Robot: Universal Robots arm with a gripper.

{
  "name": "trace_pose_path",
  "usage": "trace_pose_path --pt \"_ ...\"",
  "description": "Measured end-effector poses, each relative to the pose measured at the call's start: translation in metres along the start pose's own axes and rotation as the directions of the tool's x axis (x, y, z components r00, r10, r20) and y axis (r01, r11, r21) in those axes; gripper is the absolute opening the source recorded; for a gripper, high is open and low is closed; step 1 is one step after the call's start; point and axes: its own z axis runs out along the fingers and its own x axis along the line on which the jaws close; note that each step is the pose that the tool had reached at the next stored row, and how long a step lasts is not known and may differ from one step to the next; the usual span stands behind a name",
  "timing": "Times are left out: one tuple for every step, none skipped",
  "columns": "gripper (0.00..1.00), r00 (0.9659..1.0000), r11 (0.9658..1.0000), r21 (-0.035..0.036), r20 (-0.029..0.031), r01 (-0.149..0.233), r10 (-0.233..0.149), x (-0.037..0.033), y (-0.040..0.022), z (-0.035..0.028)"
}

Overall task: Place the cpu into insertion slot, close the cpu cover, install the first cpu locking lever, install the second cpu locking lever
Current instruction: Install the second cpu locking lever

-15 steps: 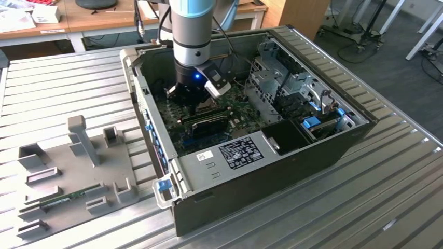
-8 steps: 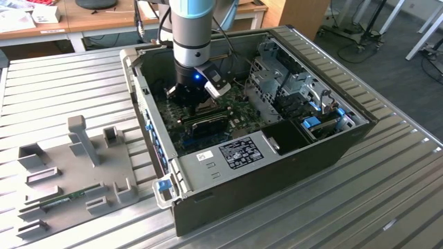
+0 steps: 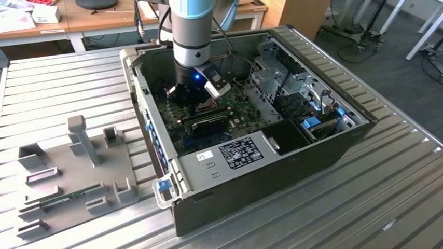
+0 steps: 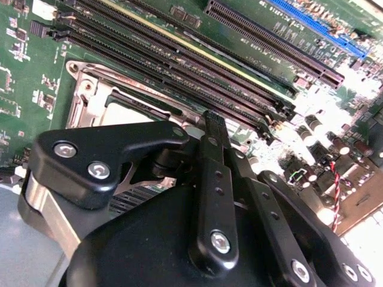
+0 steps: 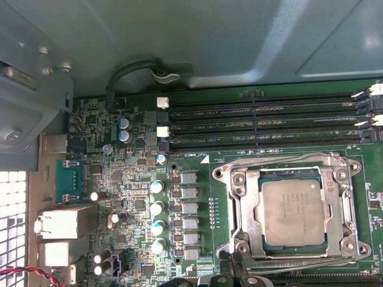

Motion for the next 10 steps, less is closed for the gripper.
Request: trace_pose_path --pt "0.11 1.0 1.0 -0.0007 0.0003 0.0 0.0 0.0 0.0 0.0001" --pt "0.11 1.0 1.0 -0.0011 0.0004 0.0 0.0 0.0 0.0 0.0002" --pt "0.11 1.0 1.0 -0.0016 0.0006 0.0 0.0 0.0 0.0 0.0004" --pt "0.11 1.0 1.0 -0.0015 0.0007 0.0 0.0 0.0001 -0.0001 0.0007" --pt "0.11 1.0 1.0 -0.0014 0.0008 0.0 0.0 0.0002 -0.0002 0.001" --pt "0.11 1.0 1.0 -0.0014 0.0009 0.0 0.0 0.0003 -0.0002 0.0013" --pt "0.11 1.0 1.0 -0.0015 0.0011 0.0 0.0 0.0005 -0.0002 0.0018" --pt "0.11 1.0 1.0 -0.0016 0.0014 0.0 0.0 0.0007 -0.0002 0.0022" --pt "0.11 1.0 1.0 -0.0018 0.0019 0.0 0.0 0.001 -0.0002 0.0026" --pt "0.11 1.0 1.0 -0.002 0.0023 0.0 0.0 0.0013 -0.0002 0.003"
